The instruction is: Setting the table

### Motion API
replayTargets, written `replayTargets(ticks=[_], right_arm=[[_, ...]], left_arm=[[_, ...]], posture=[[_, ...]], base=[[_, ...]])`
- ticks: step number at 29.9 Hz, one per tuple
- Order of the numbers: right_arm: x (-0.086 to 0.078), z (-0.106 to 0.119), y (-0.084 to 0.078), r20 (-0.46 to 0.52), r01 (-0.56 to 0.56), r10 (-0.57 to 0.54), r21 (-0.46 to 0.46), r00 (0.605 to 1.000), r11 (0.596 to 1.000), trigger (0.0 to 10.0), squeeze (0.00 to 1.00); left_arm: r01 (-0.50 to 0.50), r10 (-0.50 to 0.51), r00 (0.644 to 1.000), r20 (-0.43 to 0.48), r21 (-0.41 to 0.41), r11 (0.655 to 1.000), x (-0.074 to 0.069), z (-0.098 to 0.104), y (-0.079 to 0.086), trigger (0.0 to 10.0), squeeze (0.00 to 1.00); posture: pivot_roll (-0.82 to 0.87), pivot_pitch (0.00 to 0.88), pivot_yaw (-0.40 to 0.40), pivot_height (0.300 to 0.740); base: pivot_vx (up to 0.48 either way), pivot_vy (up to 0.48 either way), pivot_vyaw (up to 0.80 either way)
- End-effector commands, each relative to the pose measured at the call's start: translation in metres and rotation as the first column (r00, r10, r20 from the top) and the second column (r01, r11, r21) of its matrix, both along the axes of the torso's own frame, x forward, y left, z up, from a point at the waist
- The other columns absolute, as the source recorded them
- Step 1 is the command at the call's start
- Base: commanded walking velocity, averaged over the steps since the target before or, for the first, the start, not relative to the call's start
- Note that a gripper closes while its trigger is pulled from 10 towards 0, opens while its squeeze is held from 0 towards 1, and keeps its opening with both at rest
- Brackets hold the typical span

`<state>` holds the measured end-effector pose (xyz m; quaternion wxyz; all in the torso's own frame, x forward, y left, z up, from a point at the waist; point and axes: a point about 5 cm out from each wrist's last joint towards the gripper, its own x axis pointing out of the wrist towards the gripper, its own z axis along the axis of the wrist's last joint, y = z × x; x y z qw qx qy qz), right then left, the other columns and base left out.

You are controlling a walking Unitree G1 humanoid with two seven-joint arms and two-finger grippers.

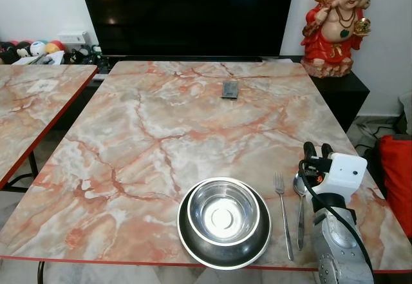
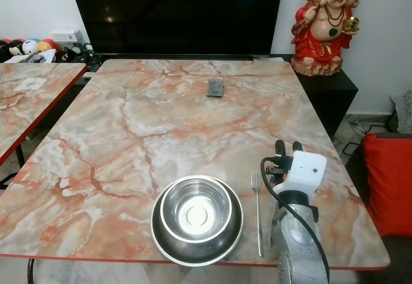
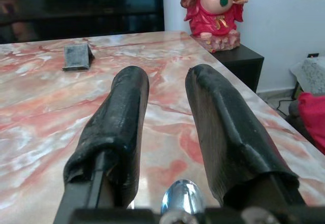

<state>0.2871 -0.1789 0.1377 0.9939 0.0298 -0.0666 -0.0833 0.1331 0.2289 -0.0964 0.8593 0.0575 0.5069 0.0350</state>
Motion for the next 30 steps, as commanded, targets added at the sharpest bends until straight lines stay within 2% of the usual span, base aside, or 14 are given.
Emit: replayTargets(ticks=[1, 30], right_arm=[[0.0009, 0.0013, 0.001, 0.01, -0.009, 0.01, -0.02, 1.0, 1.0, 10.0, 0.0], [0.0015, 0.0073, 0.0028, 0.039, -0.016, 0.017, -0.039, 0.999, 0.999, 10.0, 0.0]], left_arm=[[-0.009, 0.008, 1.0, -0.018, -0.003, 1.0, -0.0052, -0.0017, 0.0008, 10.0, 0.0], [-0.01, 0.01, 1.0, -0.022, -0.003, 1.0, -0.0063, -0.0021, 0.0009, 10.0, 0.0]], posture=[[-0.06, 0.0, 0.009, 0.74], [-0.05, 0.0, 0.0, 0.74]], base=[[0.0, 0.27, 0.0], [0.0, 0.402, 0.0]])
